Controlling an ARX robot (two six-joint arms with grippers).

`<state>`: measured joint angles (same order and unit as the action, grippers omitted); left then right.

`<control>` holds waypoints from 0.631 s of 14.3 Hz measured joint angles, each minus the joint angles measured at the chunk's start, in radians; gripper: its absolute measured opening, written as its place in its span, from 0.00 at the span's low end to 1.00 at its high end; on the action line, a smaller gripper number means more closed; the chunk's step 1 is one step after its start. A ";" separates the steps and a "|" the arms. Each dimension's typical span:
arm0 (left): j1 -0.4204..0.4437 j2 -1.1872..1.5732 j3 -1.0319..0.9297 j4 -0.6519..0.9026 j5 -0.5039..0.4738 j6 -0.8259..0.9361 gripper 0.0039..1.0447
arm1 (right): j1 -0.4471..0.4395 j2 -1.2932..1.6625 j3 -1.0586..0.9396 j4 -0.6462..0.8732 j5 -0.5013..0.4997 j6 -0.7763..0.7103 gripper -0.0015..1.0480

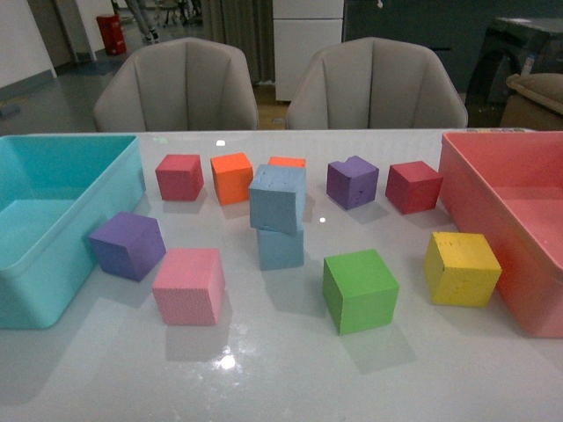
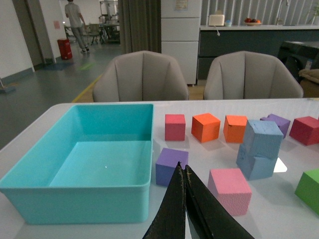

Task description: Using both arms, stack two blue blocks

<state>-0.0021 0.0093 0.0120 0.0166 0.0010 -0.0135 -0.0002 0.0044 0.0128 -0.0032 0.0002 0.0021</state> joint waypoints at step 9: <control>0.000 0.000 -0.001 -0.020 -0.001 0.000 0.82 | 0.000 0.000 0.000 0.000 0.000 0.000 0.94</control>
<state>-0.0021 0.0090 0.0113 -0.0032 -0.0002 -0.0139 -0.0002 0.0044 0.0128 -0.0032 -0.0002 0.0021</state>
